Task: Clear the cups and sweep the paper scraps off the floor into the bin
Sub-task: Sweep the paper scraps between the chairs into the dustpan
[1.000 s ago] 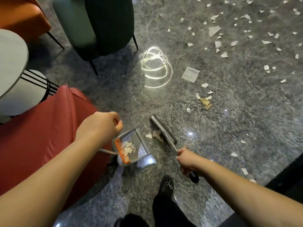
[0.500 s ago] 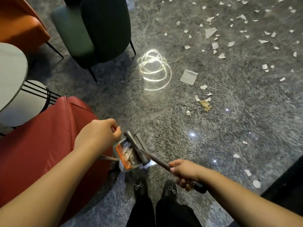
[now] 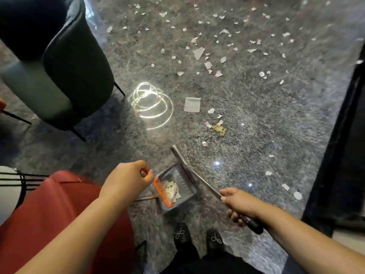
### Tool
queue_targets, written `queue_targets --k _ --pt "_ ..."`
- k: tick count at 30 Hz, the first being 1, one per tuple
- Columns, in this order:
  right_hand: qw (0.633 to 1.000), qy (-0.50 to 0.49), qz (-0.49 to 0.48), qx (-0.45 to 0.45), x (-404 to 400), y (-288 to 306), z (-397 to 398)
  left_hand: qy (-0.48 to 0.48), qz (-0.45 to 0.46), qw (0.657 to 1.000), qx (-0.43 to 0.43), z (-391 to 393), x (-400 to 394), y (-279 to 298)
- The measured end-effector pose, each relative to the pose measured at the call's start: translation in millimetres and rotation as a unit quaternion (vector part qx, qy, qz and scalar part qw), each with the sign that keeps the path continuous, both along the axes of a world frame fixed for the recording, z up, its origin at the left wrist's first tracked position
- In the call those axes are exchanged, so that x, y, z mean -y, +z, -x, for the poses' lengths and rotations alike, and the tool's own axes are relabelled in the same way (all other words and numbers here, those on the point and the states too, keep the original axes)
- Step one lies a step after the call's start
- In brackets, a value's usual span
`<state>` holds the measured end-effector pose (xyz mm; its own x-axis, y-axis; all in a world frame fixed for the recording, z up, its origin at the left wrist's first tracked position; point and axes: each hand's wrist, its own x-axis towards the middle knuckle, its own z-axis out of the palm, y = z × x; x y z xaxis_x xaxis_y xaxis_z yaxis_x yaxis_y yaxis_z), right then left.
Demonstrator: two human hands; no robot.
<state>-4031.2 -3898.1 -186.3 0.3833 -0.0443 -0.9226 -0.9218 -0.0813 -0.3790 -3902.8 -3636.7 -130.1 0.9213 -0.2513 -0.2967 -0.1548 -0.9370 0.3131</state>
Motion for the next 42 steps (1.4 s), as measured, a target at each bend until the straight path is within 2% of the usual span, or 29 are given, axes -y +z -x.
queue_targets --k 5,10,15,23,32,42 --pt "0.994 -0.11 0.009 0.017 31.1 13.6 6.3 -0.087 0.022 0.996 -0.023 -24.7 60.4 20.2" --pt "0.982 -0.18 0.04 0.039 77.5 29.0 44.5 -0.178 0.037 0.983 -0.015 -24.3 134.4 29.2" --pt "0.95 -0.304 0.066 0.025 129.4 21.4 94.5 -0.229 0.031 0.973 0.003 -7.4 209.6 26.0" --pt "0.902 -0.419 0.104 0.007 236.6 -3.9 165.1 -0.301 0.01 0.953 0.024 23.7 351.4 12.7" --pt "0.906 -0.389 0.165 -0.015 372.8 -36.9 232.0 -0.32 -0.044 0.946 0.026 34.7 487.6 6.9" --pt "0.904 -0.411 0.101 -0.063 422.1 -76.3 211.7 -0.25 -0.065 0.966 0.026 26.9 488.9 7.2"
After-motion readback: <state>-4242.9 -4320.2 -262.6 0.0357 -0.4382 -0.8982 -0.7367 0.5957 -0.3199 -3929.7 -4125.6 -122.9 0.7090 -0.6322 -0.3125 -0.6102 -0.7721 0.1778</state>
